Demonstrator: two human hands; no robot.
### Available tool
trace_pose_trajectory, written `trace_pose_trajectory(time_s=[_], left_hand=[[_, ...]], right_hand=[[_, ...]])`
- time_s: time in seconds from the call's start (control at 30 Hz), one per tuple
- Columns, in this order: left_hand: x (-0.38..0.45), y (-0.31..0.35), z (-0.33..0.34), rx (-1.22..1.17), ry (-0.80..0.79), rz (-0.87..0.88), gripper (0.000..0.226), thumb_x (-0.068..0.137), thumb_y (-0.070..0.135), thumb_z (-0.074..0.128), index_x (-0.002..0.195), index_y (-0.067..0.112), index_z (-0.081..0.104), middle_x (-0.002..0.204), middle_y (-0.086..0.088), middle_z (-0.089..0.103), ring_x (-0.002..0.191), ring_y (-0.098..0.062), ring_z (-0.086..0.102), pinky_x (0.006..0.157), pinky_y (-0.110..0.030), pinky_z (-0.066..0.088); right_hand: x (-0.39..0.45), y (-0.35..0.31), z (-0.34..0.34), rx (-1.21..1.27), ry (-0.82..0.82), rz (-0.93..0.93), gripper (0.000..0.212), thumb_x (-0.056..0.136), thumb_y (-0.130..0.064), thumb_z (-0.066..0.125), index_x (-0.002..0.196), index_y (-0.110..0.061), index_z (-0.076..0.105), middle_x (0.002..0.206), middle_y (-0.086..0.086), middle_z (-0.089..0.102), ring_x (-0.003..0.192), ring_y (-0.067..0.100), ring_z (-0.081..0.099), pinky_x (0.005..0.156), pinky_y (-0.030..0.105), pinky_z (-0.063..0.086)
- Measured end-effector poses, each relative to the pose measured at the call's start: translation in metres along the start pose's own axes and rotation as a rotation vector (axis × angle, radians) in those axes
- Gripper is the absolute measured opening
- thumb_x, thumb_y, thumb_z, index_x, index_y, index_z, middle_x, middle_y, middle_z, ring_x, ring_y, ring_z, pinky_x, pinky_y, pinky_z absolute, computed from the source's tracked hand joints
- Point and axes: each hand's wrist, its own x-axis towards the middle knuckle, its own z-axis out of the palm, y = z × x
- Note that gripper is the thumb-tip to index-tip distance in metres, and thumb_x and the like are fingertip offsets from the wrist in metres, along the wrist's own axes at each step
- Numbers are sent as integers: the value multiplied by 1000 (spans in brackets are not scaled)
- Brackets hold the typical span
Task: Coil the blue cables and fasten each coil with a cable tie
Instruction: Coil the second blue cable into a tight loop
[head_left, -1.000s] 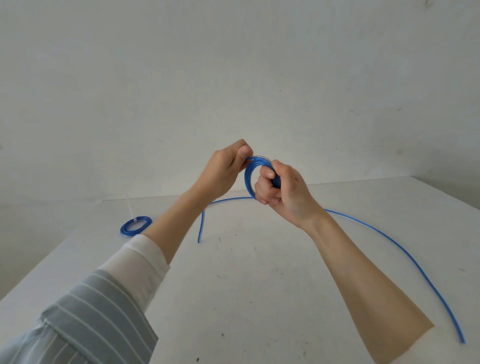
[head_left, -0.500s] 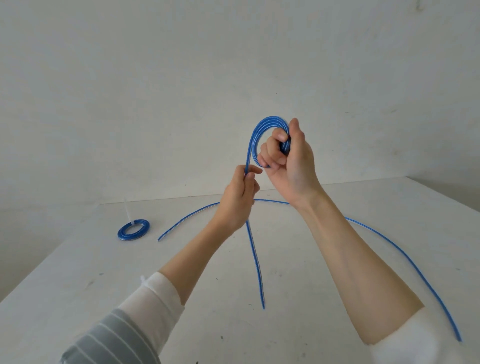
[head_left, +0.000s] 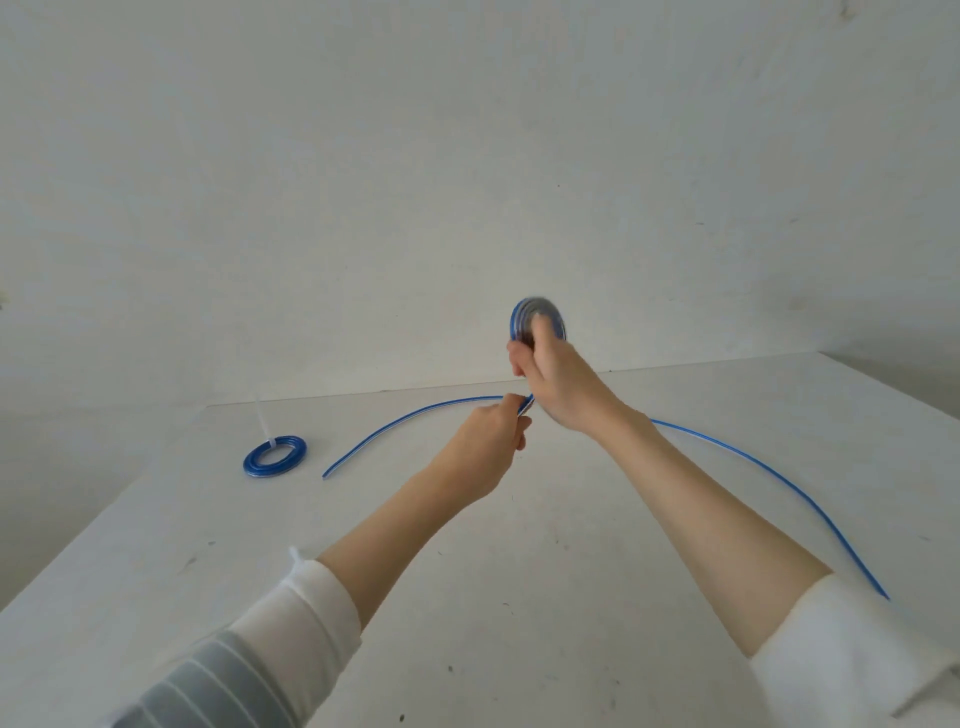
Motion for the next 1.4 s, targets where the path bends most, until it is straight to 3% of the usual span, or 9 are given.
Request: trace_pose_trajectory(time_s=[0.17, 0.3, 0.37, 0.5, 0.73, 1.0, 1.27, 1.33, 1.4], left_hand=[[5, -15, -17, 653, -87, 129, 21, 99, 20, 37, 108, 6, 50, 107, -10, 60, 97, -29, 58, 67, -34, 40], [4, -23, -39, 1153, 86, 318, 27, 71, 54, 71, 59, 31, 61, 53, 13, 61, 53, -2, 58, 45, -18, 36], [8, -27, -48, 1184, 119, 358, 30, 64, 53, 75, 54, 31, 58, 47, 15, 57, 48, -2, 55, 49, -16, 36], [22, -36, -59, 933, 100, 410, 22, 96, 40, 42, 90, 20, 49, 78, 4, 62, 77, -19, 56, 71, -25, 31], [21, -35, -75, 157, -4, 382, 24, 96, 31, 44, 78, 14, 43, 72, 2, 51, 62, -18, 40, 58, -33, 38], [20, -27, -70, -90, 83, 248, 20, 97, 19, 44, 84, 13, 58, 70, 14, 52, 65, 4, 49, 62, -7, 36], [7, -27, -53, -184, 138, 117, 23, 98, 18, 41, 97, 13, 64, 74, 4, 61, 65, 5, 52, 61, -7, 38], [5, -25, -45, -260, 181, 66, 25, 98, 17, 39, 99, 12, 64, 78, 2, 65, 73, 3, 59, 72, -16, 49], [3, -24, -39, -334, 213, 5, 25, 98, 15, 39, 96, 10, 63, 84, -8, 68, 85, -20, 65, 83, -36, 53]], right_hand=[[-19, 26, 19, -330, -135, 12, 21, 97, -23, 37, 84, -13, 25, 74, 8, 61, 62, 34, 51, 47, 36, 30], [-31, 30, 30, -146, -182, 39, 23, 100, -25, 32, 79, -14, 29, 63, 5, 48, 54, 27, 40, 50, 36, 28], [-36, 25, 32, 59, -182, 69, 28, 100, -30, 31, 74, -19, 33, 65, 3, 46, 55, 19, 37, 53, 31, 30], [-41, 12, 36, 284, -158, 120, 34, 95, -41, 36, 74, -15, 44, 63, -4, 41, 53, 7, 35, 51, 17, 30], [-42, -8, 29, 576, -144, 227, 44, 89, -44, 32, 52, -20, 25, 44, -3, 28, 45, 15, 24, 46, 18, 28], [-39, -15, 25, 928, -57, 390, 47, 92, -37, 27, 46, -26, 25, 38, -7, 16, 39, 14, 12, 39, 21, 21], [-39, -17, 27, 1080, -5, 493, 52, 93, -40, 26, 43, -25, 30, 37, -7, 15, 39, 14, 10, 40, 23, 14], [-37, -19, 28, 1097, 9, 523, 54, 93, -43, 27, 43, -25, 32, 38, -7, 14, 40, 14, 10, 40, 23, 13], [-35, -20, 28, 1083, 15, 547, 54, 93, -44, 29, 43, -24, 32, 39, -6, 14, 40, 14, 10, 40, 23, 14]])
